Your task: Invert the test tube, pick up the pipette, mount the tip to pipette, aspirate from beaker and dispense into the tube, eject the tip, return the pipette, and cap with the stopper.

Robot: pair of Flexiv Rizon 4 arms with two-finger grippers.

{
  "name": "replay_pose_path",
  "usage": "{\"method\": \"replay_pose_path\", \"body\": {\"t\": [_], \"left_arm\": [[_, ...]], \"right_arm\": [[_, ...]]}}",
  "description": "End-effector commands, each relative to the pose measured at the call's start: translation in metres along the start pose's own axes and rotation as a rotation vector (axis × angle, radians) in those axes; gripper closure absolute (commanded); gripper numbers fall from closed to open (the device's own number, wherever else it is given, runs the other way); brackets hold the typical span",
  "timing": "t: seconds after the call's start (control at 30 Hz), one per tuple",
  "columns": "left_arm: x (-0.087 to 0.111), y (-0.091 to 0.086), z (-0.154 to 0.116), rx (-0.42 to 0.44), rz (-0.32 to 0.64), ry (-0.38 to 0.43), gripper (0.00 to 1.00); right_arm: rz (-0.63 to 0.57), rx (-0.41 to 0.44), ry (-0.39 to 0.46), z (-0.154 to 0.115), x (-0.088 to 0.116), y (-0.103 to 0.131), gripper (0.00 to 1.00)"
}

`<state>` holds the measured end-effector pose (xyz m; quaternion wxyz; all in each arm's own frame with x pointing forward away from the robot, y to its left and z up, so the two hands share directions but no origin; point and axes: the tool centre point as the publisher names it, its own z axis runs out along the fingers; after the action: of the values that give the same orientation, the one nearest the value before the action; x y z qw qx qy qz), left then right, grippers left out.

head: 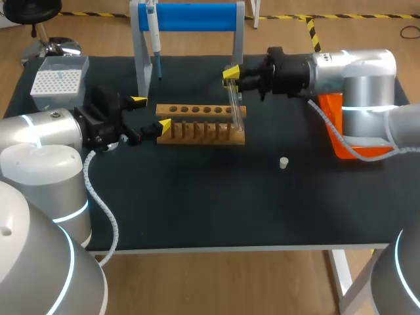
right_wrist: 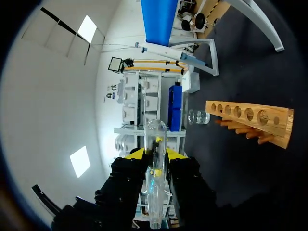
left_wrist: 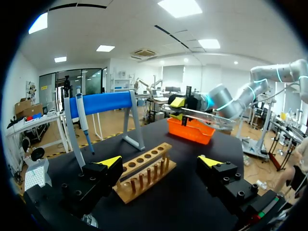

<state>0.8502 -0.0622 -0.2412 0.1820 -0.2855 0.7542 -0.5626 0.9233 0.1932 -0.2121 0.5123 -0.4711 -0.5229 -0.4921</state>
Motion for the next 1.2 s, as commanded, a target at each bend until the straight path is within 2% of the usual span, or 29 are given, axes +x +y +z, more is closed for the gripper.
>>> {"method": "replay_pose_path", "body": {"t": [0.03,0.8,0.87,0.93,1.07,1.1,1.17,1.2], "left_arm": [[0.000,0.002,0.000,0.010,0.001,-0.001,0.00],[0.000,0.002,0.000,0.010,0.001,-0.001,0.00],[0.000,-0.004,-0.002,0.062,0.135,-0.047,0.00],[0.003,-0.013,-0.003,0.143,0.253,-0.050,0.00],[0.013,-0.029,-0.003,0.259,0.469,-0.002,0.00],[0.017,-0.033,-0.004,0.322,0.539,0.023,0.00],[0.030,-0.044,-0.010,0.514,0.683,0.089,0.00],[0.035,-0.048,-0.014,0.551,0.700,0.108,0.00]], "right_arm": [[0.000,0.000,-0.003,-0.001,0.001,0.000,1.00],[0.000,0.000,-0.003,-0.001,0.001,0.000,1.00],[0.000,0.000,-0.003,-0.001,0.001,0.000,1.00],[0.000,0.000,-0.003,-0.001,0.001,0.000,1.00],[0.000,0.000,-0.003,-0.001,0.001,0.000,1.00],[0.000,0.000,-0.003,-0.001,0.001,0.000,1.00],[0.000,0.000,-0.003,-0.001,0.001,0.000,1.00],[0.000,0.000,-0.003,-0.001,0.001,0.000,1.00]]}}
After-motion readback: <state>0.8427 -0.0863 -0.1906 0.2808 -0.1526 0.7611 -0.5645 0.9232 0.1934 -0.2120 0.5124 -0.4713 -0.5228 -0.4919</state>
